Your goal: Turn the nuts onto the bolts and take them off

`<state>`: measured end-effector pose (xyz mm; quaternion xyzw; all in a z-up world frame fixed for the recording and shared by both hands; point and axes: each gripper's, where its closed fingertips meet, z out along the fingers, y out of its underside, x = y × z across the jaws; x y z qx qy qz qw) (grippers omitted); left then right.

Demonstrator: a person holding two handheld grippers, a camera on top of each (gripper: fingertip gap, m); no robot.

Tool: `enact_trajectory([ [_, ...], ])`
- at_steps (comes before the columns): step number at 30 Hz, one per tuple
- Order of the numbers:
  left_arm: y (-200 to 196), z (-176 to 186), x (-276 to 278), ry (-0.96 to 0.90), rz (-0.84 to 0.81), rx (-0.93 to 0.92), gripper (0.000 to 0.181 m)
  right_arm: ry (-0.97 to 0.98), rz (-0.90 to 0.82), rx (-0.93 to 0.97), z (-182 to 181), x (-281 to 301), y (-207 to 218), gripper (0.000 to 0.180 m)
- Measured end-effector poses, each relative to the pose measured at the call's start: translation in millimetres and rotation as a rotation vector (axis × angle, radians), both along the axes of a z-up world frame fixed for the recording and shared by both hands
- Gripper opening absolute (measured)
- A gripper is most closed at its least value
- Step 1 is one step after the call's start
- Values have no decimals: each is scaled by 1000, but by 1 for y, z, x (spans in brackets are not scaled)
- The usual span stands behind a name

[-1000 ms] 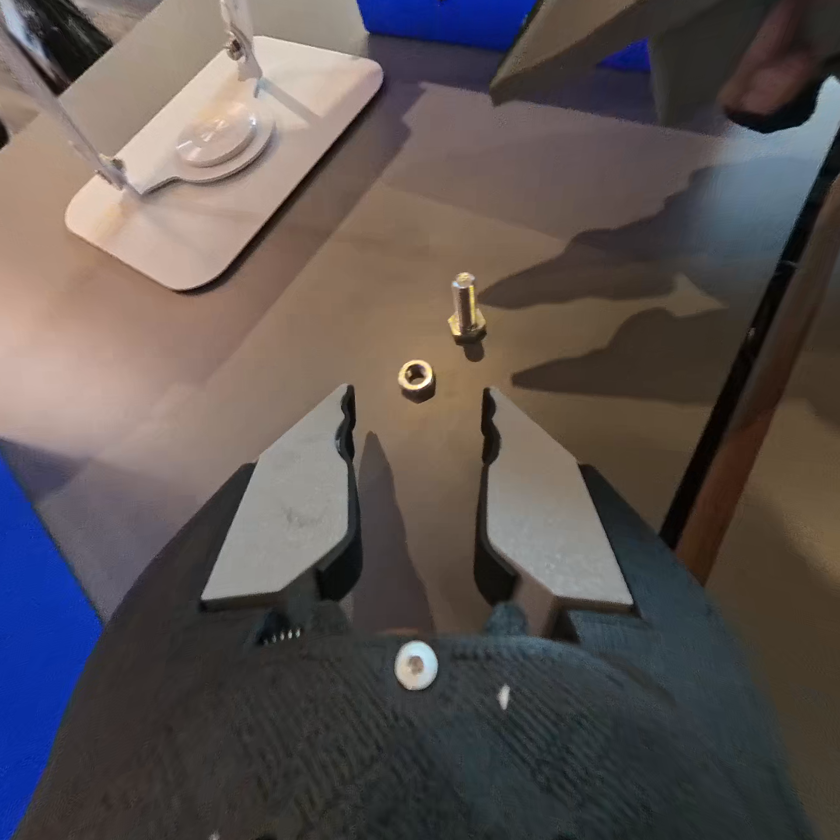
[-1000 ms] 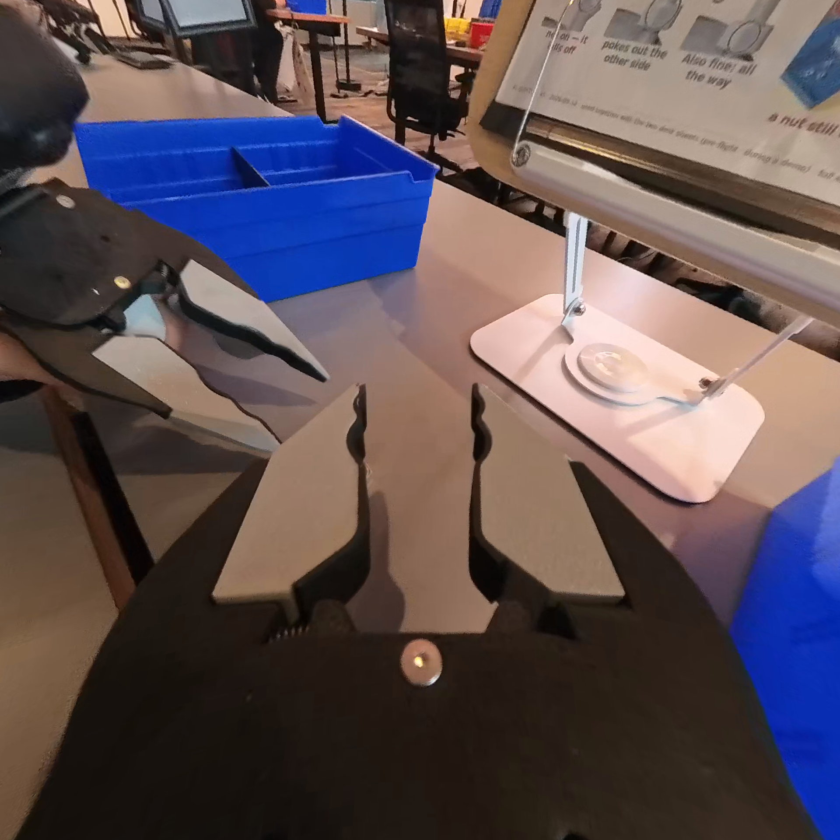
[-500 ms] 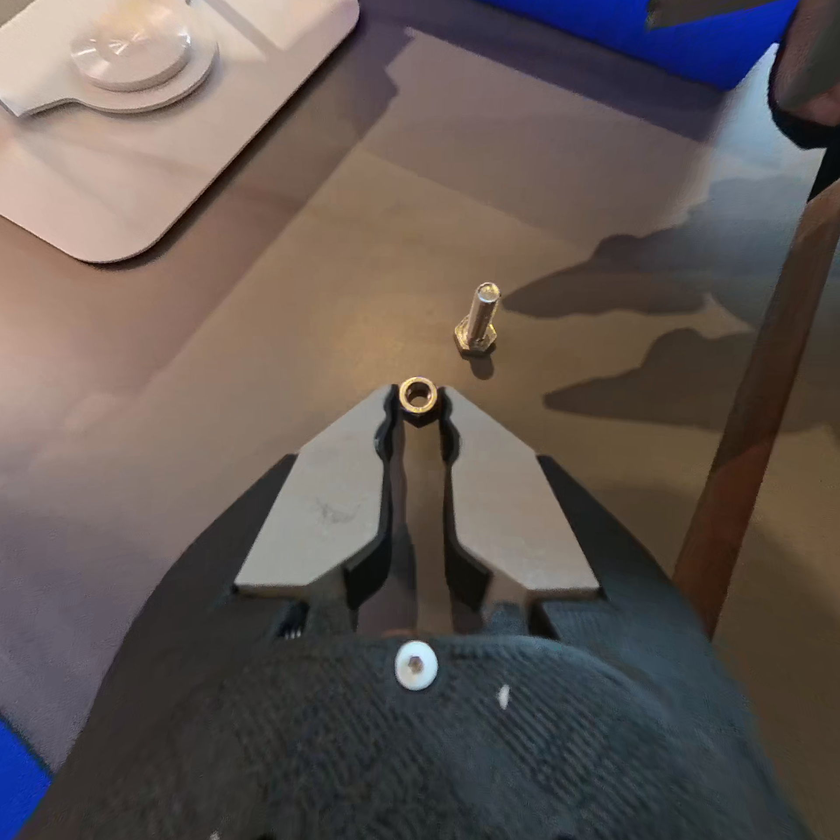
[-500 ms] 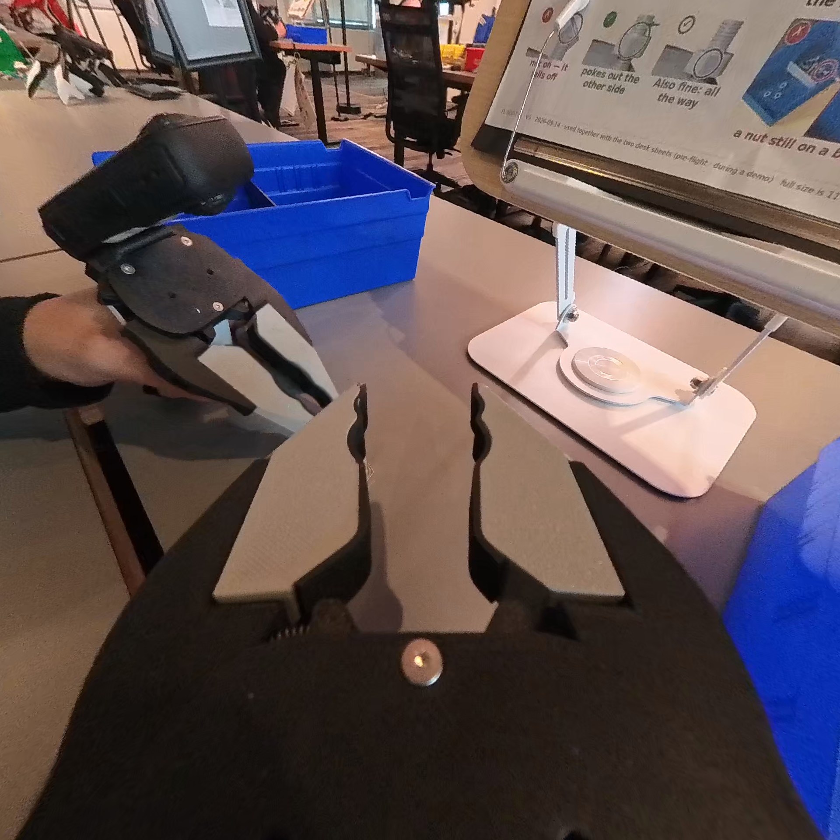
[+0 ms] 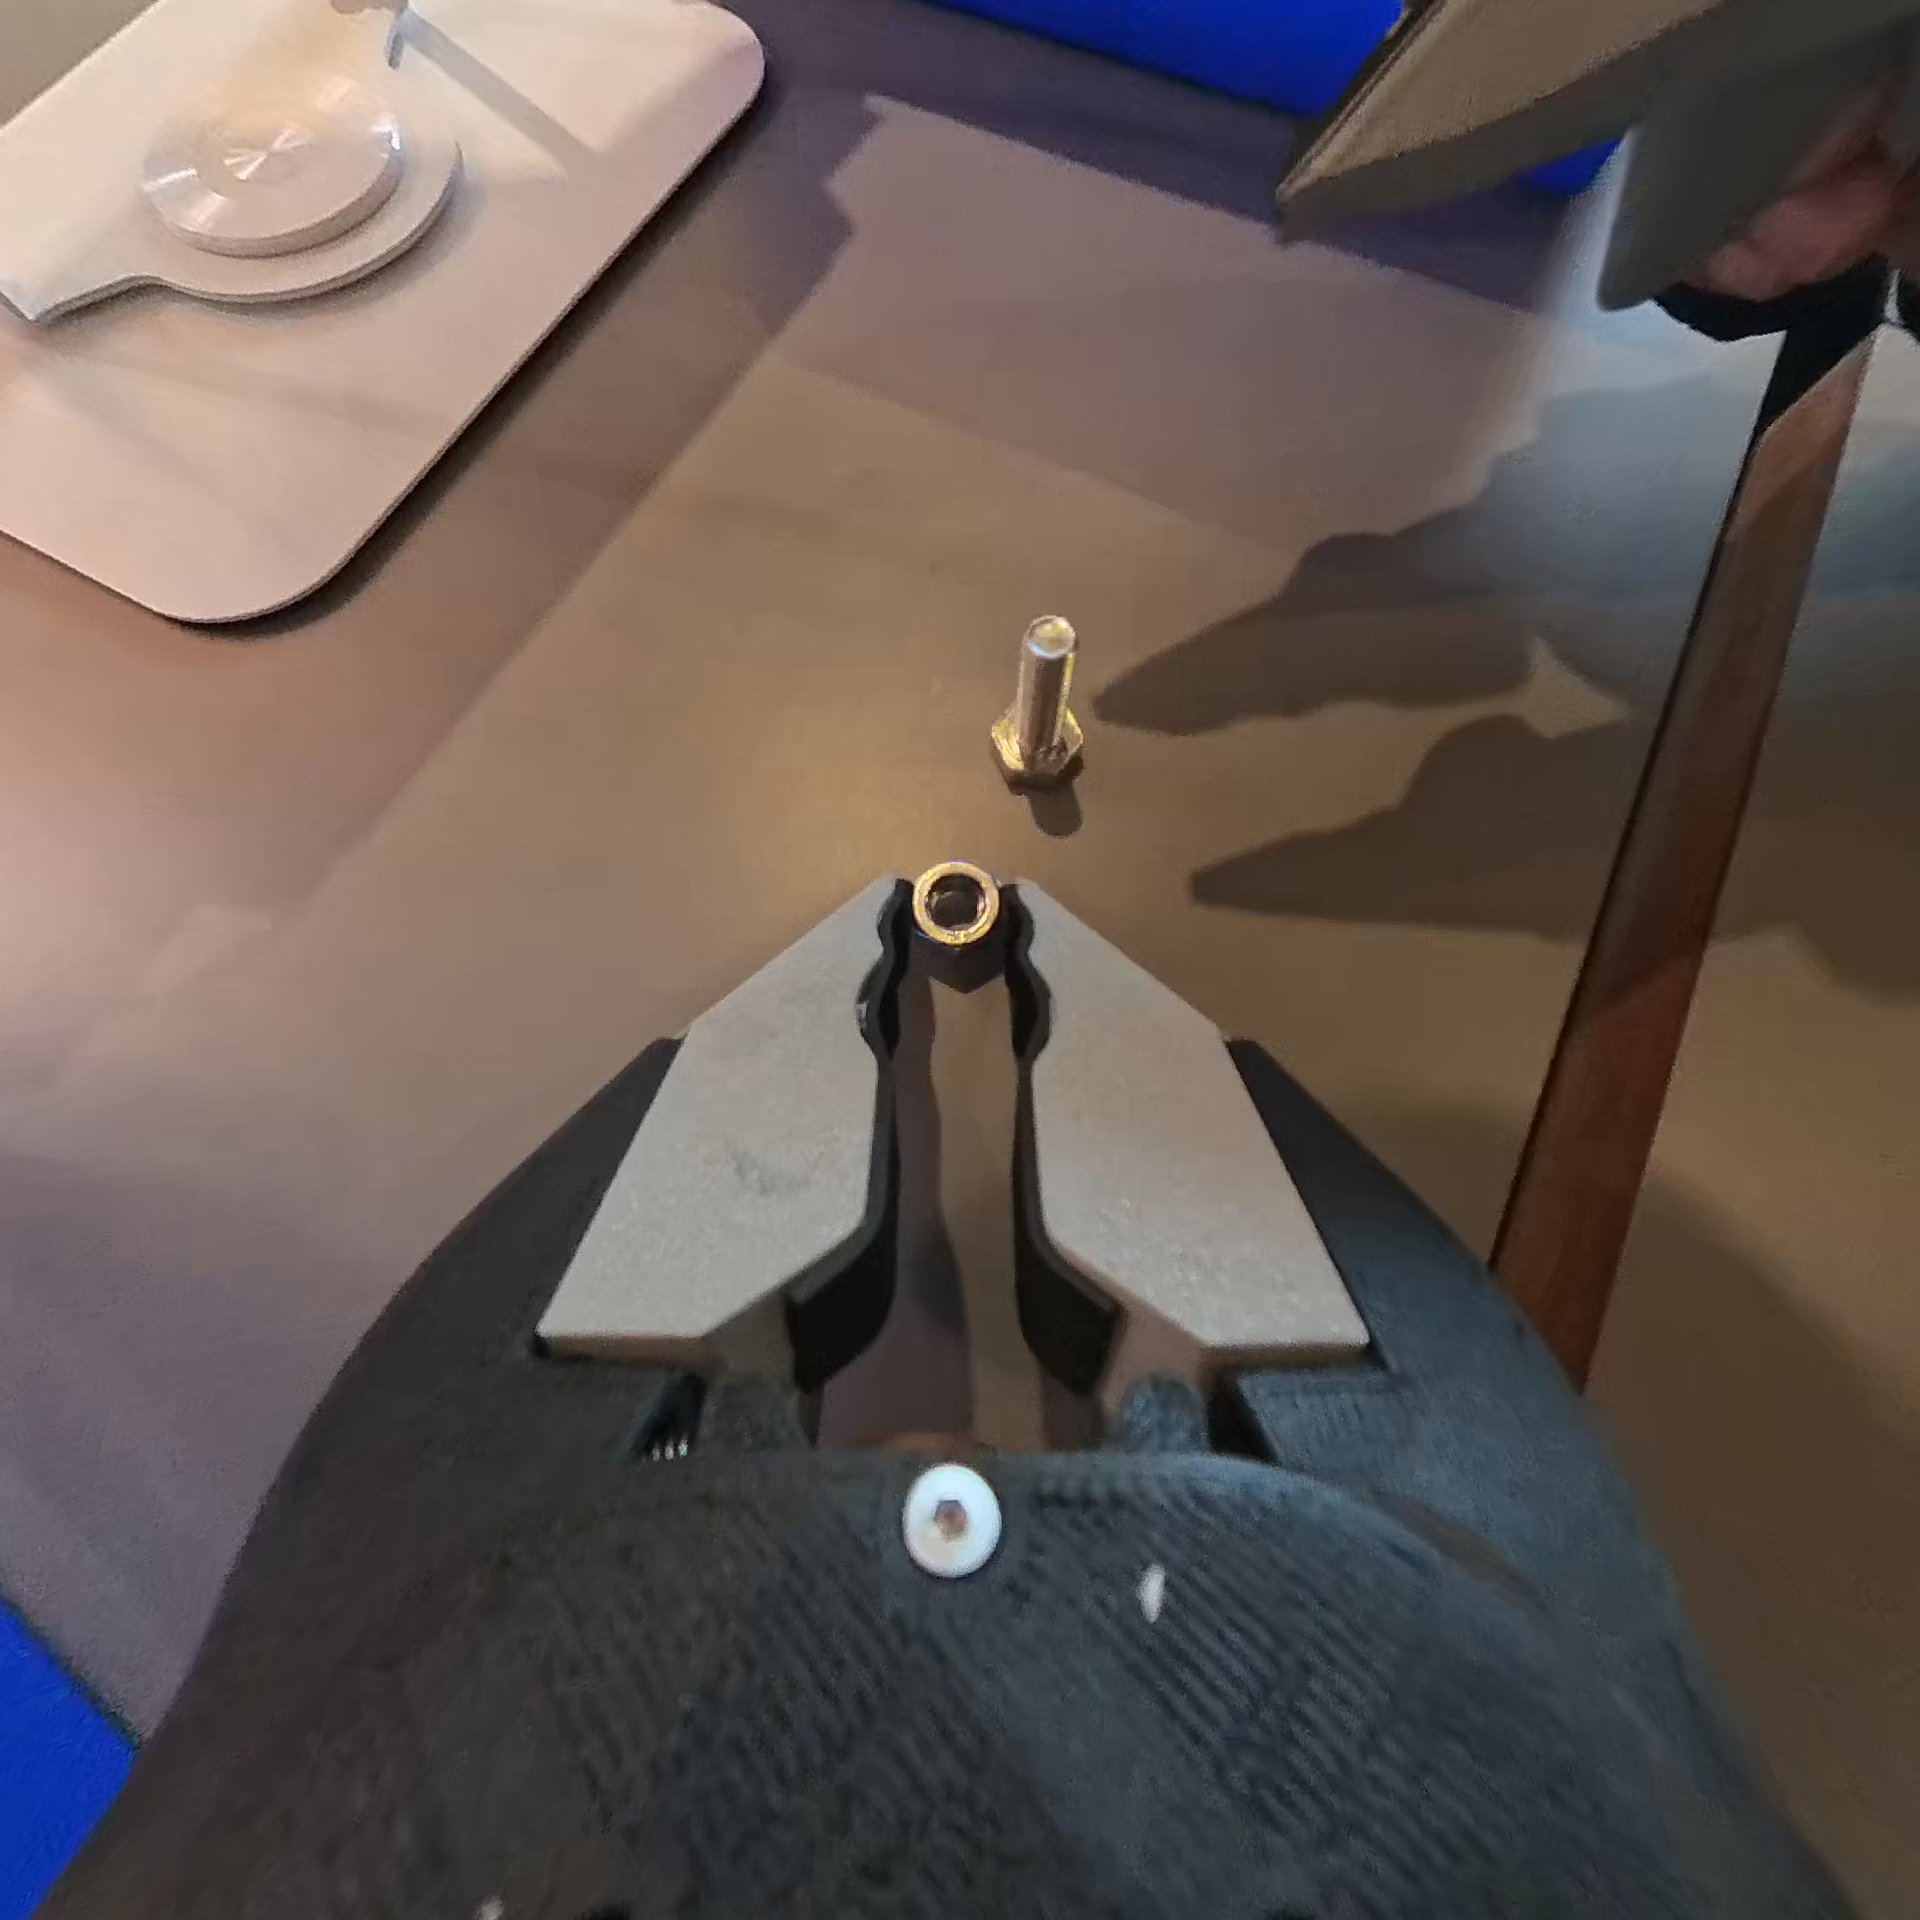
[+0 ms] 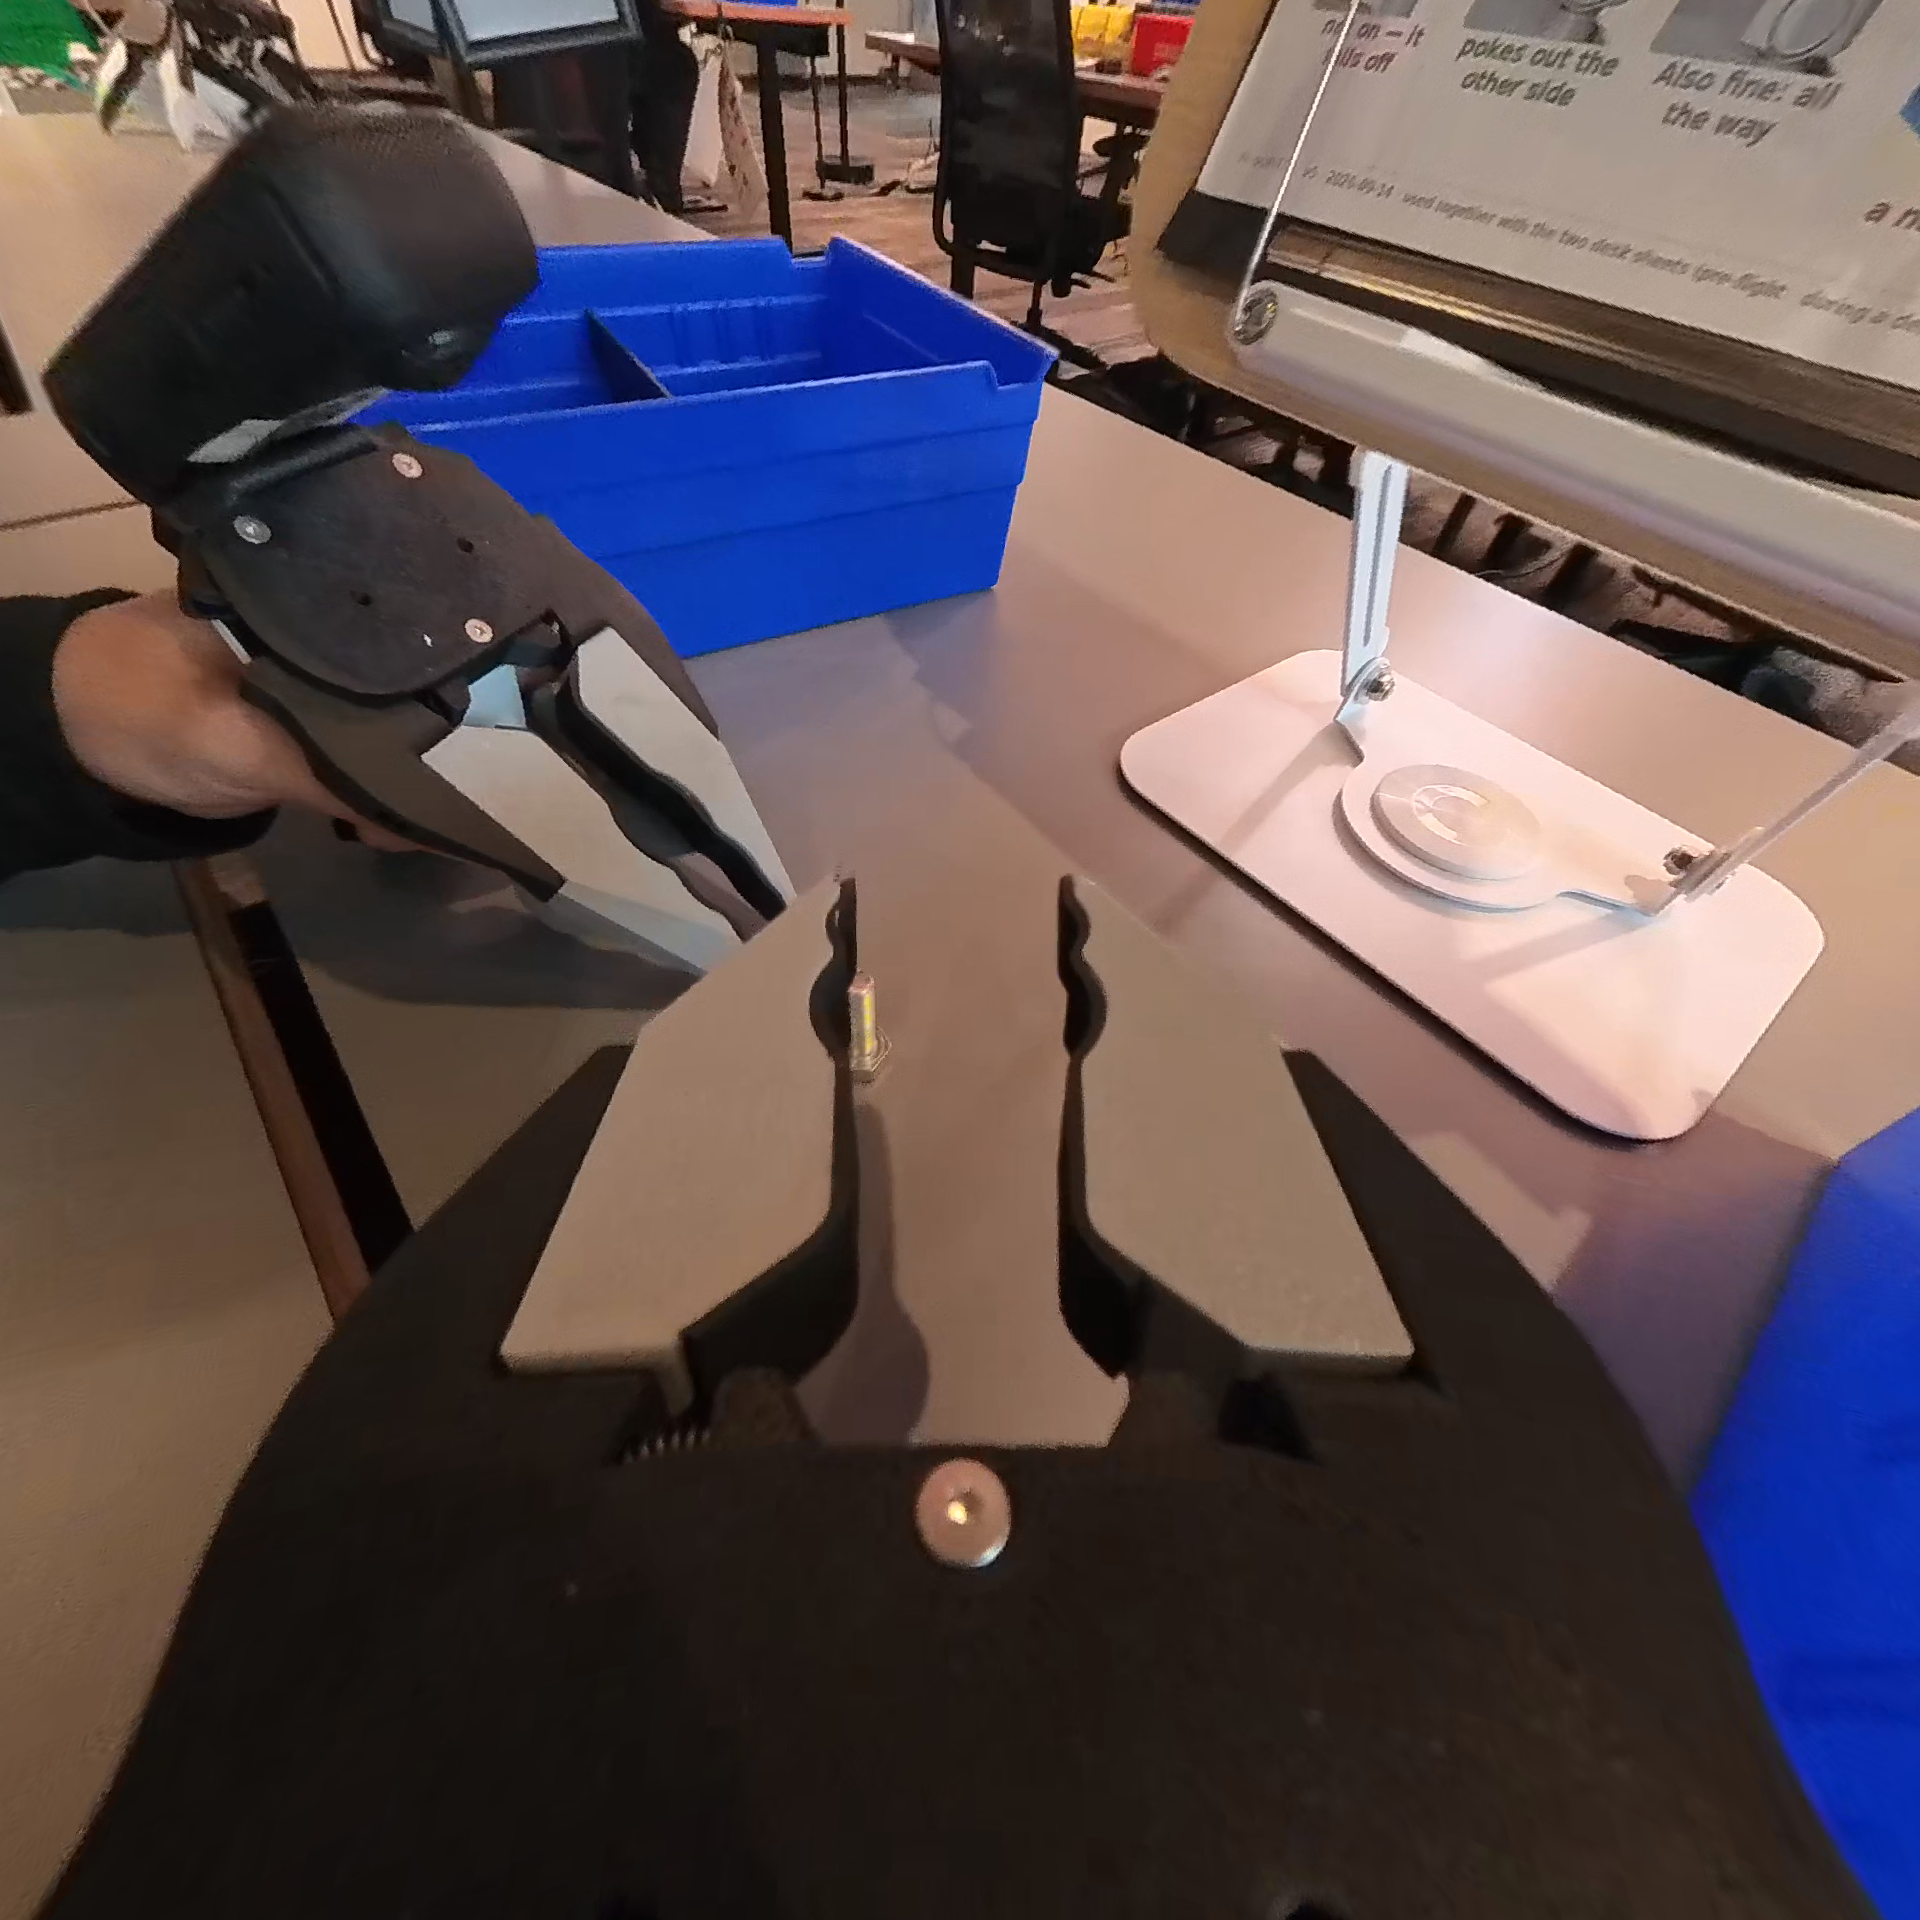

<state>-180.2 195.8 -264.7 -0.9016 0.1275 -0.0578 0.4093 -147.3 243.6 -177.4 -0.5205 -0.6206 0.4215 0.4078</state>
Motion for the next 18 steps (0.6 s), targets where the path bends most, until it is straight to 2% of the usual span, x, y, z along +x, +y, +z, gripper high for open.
enact_trajectory([
  [11,-2,23,9,-38,-62,56,15,-50,27,94,-9,-1,-7,30],
  [18,3,29,17,25,-156,57,15,-41,29,82,-7,1,-6,30],
])
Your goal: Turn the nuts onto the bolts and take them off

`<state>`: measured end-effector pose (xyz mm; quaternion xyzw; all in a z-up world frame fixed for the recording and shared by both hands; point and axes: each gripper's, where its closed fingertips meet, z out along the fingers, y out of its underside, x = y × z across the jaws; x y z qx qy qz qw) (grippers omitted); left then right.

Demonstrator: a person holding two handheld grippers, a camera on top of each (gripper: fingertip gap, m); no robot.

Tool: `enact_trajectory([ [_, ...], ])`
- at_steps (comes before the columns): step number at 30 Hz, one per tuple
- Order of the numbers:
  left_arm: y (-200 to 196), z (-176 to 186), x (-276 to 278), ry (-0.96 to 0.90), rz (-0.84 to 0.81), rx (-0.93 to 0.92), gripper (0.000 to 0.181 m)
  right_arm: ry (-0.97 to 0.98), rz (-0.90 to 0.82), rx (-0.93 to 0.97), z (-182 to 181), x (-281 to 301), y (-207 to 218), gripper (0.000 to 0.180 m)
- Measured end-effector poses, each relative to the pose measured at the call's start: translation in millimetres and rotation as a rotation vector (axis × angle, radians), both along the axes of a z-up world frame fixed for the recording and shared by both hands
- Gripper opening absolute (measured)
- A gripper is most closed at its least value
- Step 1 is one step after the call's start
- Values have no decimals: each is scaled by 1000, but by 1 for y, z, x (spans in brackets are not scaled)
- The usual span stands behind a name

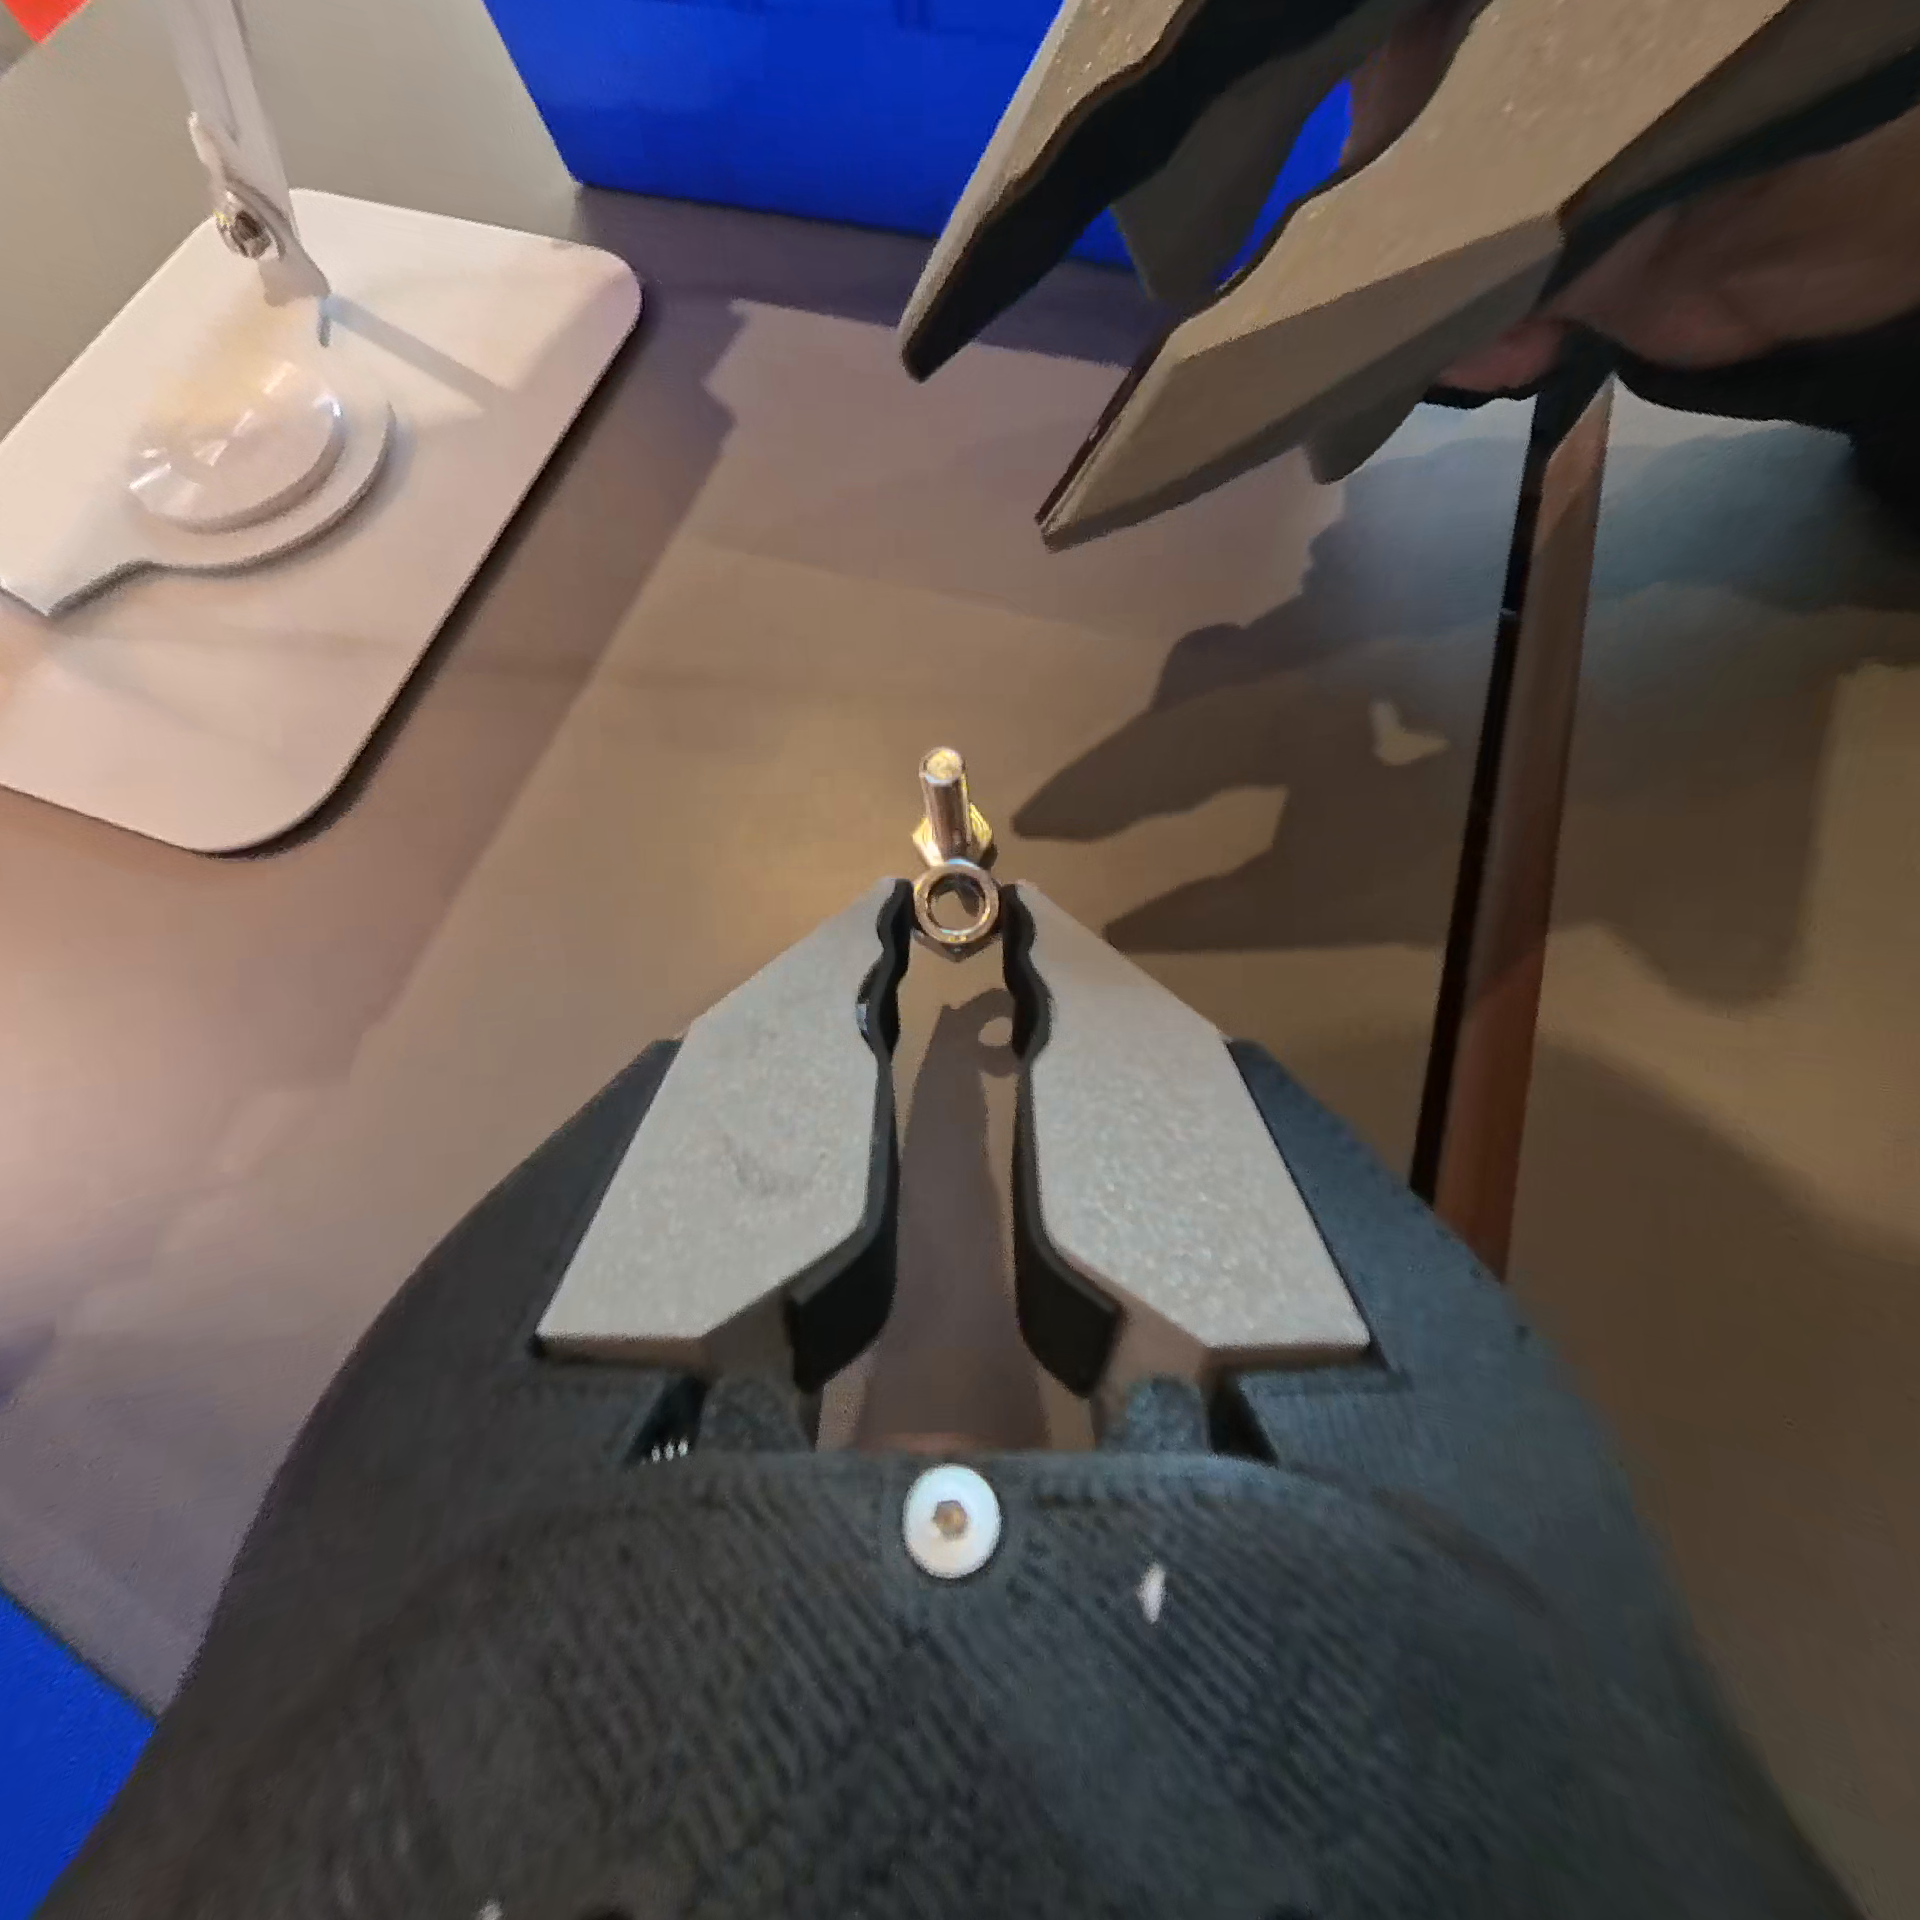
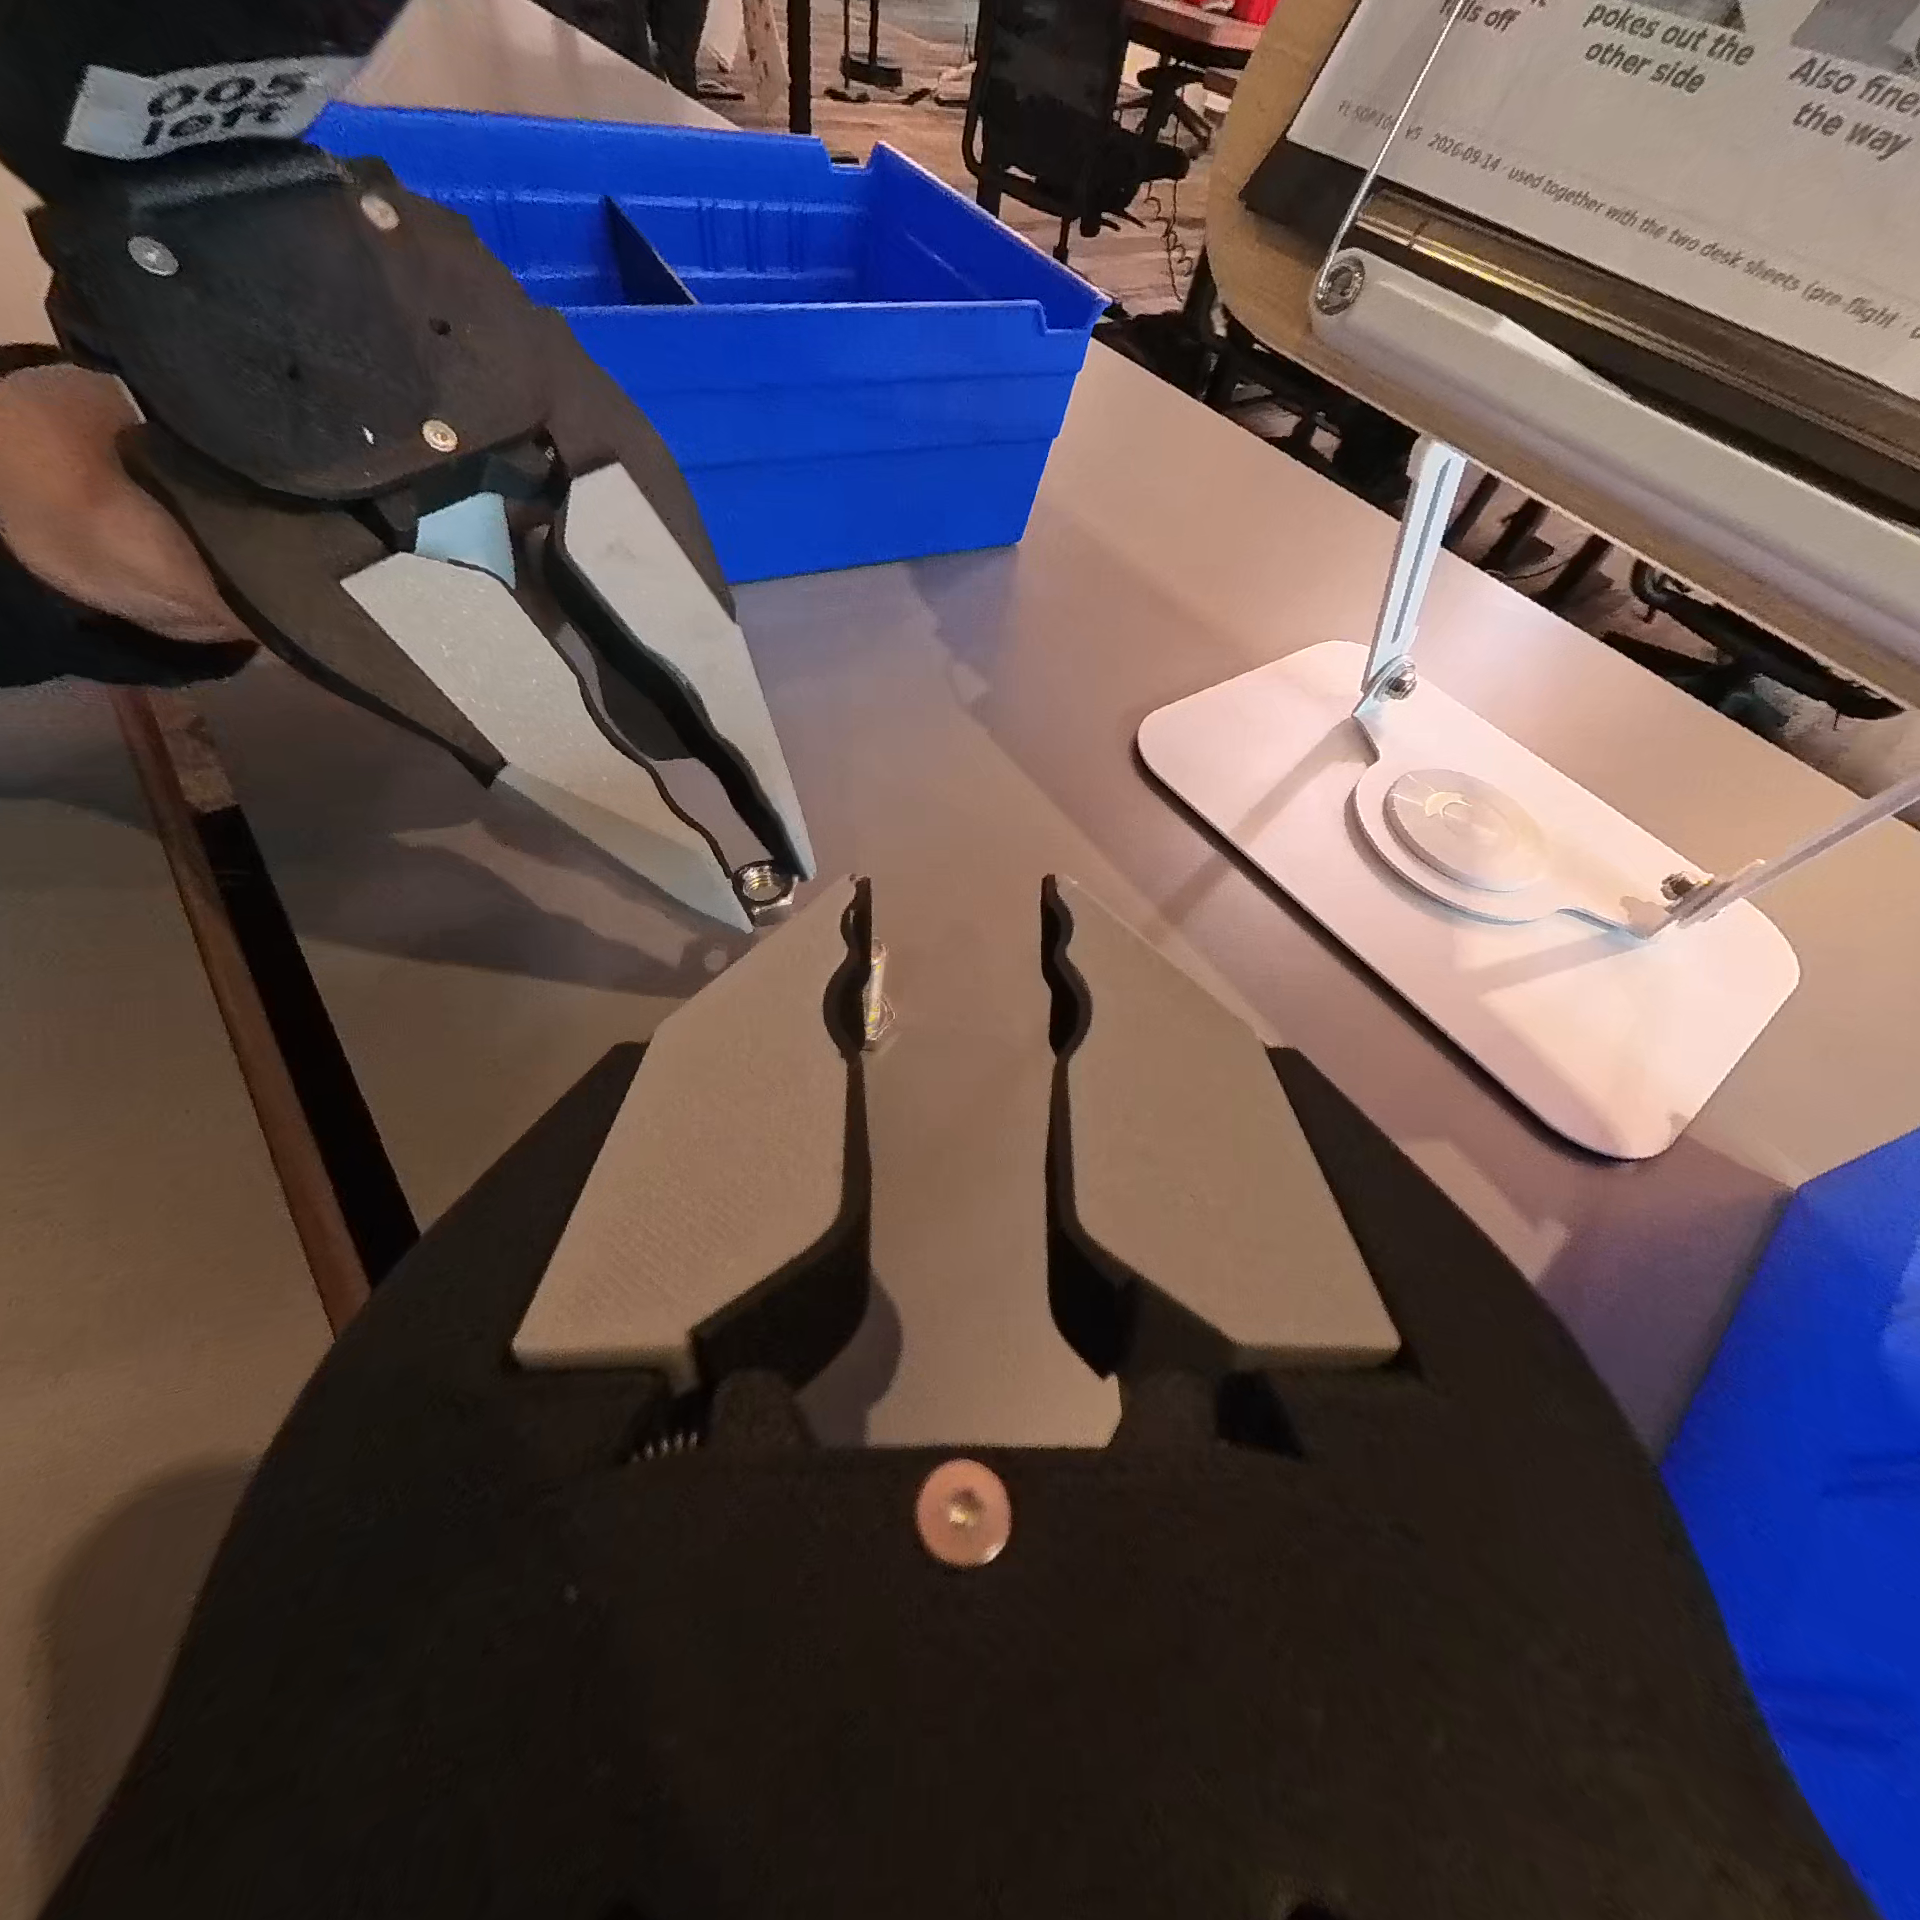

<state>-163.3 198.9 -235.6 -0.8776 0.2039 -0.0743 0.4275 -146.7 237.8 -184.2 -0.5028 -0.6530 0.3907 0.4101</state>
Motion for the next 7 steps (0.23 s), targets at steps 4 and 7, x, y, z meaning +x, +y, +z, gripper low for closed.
enact_trajectory([
  [4,6,10,2,10,-34,7,15,9,-9,-4,2,1,3,29],
  [7,11,15,3,6,-55,-5,15,9,-13,-8,3,2,5,29],
])
